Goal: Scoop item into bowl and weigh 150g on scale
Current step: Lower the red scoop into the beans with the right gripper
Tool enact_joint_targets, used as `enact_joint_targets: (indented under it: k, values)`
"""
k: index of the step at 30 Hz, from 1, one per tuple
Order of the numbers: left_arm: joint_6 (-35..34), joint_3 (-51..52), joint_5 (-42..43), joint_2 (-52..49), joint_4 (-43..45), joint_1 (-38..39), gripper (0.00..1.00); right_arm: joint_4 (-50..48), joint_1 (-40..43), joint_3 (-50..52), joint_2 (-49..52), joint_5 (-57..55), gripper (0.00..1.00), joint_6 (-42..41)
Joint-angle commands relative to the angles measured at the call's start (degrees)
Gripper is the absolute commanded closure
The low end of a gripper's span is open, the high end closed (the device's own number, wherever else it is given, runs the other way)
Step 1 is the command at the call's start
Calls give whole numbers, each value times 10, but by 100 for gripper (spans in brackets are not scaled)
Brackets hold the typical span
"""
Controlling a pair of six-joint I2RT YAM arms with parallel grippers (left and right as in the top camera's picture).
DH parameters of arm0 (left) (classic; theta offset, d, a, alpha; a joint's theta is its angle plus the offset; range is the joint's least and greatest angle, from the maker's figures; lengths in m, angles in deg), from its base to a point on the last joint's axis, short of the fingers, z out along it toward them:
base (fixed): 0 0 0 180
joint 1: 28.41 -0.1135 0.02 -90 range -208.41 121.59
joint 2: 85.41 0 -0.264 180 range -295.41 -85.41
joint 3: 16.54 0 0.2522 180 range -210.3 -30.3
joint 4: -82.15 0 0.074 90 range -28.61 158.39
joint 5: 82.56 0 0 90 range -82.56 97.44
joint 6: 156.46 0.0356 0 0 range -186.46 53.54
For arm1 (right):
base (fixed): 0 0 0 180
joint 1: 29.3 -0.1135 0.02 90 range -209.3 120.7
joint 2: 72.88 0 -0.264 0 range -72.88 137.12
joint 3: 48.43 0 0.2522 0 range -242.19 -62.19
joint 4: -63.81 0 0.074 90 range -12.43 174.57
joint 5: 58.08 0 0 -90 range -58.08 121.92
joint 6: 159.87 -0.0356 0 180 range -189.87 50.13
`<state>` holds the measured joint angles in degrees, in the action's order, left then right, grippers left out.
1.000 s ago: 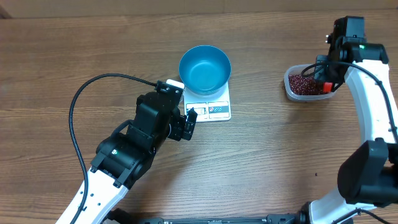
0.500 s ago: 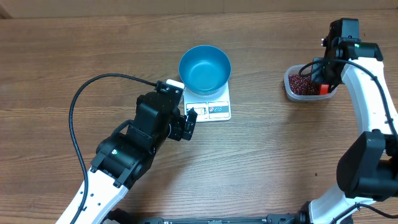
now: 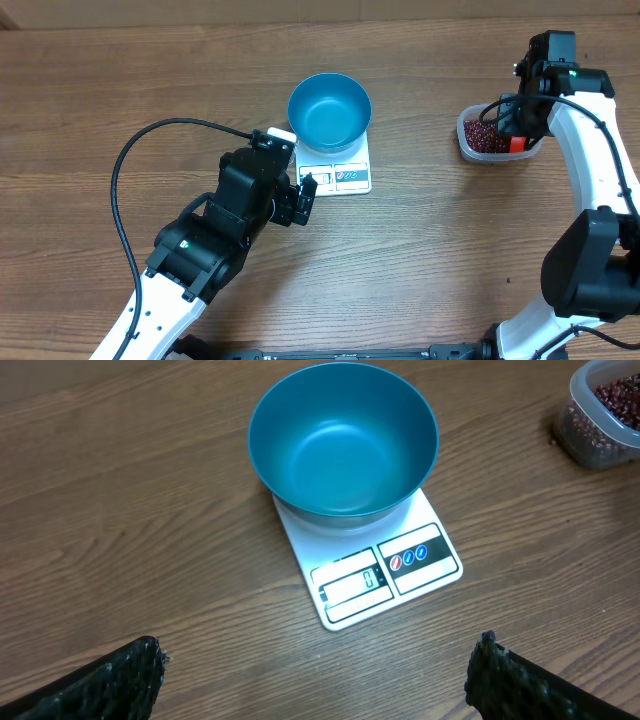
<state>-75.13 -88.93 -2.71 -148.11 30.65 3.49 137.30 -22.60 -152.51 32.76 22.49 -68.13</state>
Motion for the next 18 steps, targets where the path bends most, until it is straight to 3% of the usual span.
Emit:
enact_joint_targets:
  k: [1,11,18]
  values:
    - [-1,1,-8,-3,0,3,1,1,-1,11,9,9,96,3]
    - [-2,1,-8,-3,0,3,1,-16,-1,40,9,26,96,3]
    - [-1,1,-8,-3,0,3,0,-36,-1,57,9,98,96,3]
